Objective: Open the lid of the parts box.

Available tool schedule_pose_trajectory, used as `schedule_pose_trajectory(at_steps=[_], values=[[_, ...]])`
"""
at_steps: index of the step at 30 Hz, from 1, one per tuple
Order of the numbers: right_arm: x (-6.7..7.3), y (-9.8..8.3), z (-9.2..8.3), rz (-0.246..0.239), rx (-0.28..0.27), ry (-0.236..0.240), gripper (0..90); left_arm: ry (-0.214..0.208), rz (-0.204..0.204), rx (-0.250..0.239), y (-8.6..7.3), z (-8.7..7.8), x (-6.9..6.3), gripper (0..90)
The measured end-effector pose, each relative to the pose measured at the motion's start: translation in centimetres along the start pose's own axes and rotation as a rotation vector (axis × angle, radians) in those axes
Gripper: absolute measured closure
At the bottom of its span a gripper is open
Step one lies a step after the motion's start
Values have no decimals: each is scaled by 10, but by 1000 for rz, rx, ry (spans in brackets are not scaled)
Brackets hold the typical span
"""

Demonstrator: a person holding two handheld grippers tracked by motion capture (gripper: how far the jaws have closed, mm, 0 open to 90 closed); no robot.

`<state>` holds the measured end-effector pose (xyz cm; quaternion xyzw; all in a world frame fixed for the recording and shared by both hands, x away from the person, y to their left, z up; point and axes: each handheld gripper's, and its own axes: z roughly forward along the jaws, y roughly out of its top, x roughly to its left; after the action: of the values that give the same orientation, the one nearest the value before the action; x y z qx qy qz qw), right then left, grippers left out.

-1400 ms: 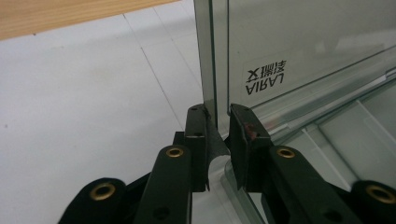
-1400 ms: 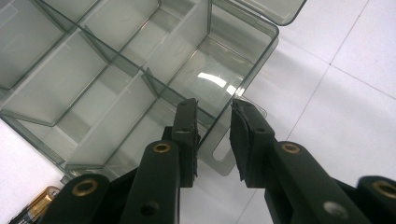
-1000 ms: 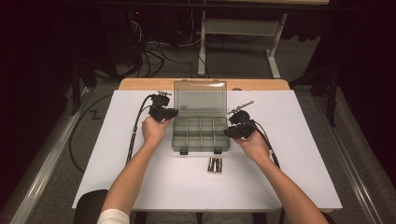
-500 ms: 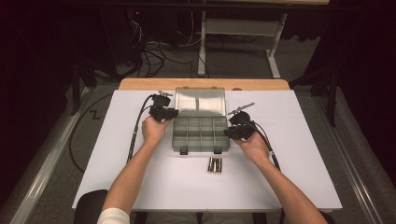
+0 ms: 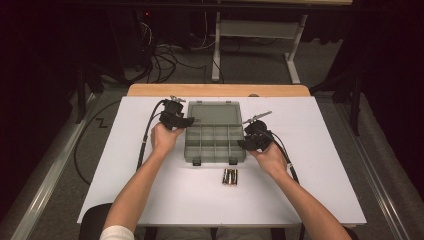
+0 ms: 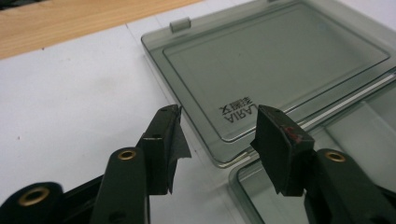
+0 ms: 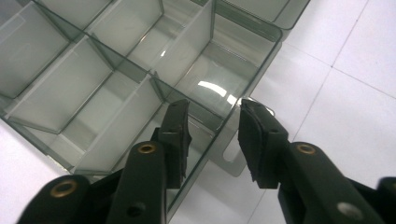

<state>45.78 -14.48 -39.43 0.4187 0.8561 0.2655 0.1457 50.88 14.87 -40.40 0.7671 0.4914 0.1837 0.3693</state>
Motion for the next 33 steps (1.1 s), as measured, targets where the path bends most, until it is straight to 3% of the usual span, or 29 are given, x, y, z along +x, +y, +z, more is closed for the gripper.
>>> schedule_pose_trajectory(at_steps=[4,9,12,19,24,33], values=[[-4,0,-2,23,-19,34,615,16,16,-4,1,-7,-3,445],[-7,-3,-16,19,-98,52,597,9,31,-18,2,-16,-7,434],[-9,-6,-24,10,-127,62,576,8,49,-53,1,-25,-11,427],[-11,-18,-44,-20,-243,37,547,4,93,-104,-8,-49,-21,421],[-10,-27,-58,-42,-315,-12,544,-10,130,-136,-15,-65,-28,418],[-15,-46,-74,-12,-421,24,512,-58,119,-222,-32,-90,-34,416]])
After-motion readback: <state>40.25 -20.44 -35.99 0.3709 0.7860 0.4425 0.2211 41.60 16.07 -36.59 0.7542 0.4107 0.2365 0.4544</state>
